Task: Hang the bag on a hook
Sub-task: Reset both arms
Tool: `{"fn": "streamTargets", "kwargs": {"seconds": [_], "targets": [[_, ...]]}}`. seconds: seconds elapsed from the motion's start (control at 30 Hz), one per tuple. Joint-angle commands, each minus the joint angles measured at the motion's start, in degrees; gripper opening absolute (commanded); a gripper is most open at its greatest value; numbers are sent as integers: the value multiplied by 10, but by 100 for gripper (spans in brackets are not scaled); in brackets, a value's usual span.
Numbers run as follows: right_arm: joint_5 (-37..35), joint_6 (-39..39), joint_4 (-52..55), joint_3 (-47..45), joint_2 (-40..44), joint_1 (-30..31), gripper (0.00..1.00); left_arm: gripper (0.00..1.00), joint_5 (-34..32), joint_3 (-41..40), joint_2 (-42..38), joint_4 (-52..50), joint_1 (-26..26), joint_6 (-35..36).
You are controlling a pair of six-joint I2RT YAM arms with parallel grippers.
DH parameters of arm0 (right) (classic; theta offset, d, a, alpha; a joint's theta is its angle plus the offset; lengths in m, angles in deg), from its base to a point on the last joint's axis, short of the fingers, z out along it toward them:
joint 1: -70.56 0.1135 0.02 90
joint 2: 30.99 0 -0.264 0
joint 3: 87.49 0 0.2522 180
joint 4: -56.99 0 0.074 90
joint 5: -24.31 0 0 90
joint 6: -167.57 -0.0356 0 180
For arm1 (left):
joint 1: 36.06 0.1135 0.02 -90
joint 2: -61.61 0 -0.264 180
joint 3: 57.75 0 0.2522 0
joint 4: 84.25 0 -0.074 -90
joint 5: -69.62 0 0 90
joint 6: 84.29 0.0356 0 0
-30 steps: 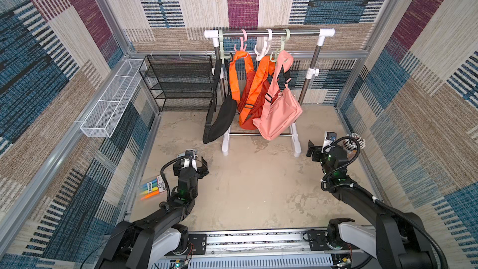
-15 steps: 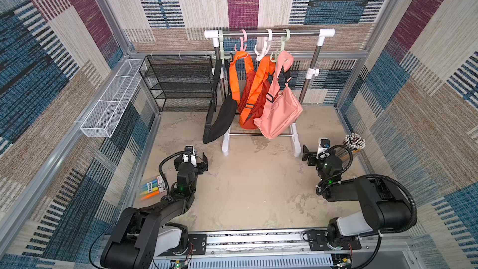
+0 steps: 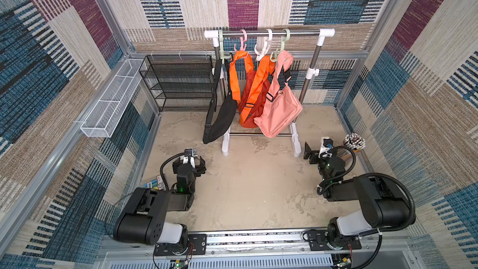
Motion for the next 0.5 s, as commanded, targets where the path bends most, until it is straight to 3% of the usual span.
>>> {"fn": "streamTargets", "kwargs": {"seconds": [0.0, 0.1, 0.47], "targets": [[9, -1, -25, 1, 1, -1, 100, 99, -2, -1, 33, 142, 3, 14], [9, -2, -22, 2, -1, -1, 100, 99, 0, 6, -4, 67, 13, -8], [2, -5, -26, -2, 1, -1, 100, 99, -24, 50, -5, -7, 12, -14]]}}
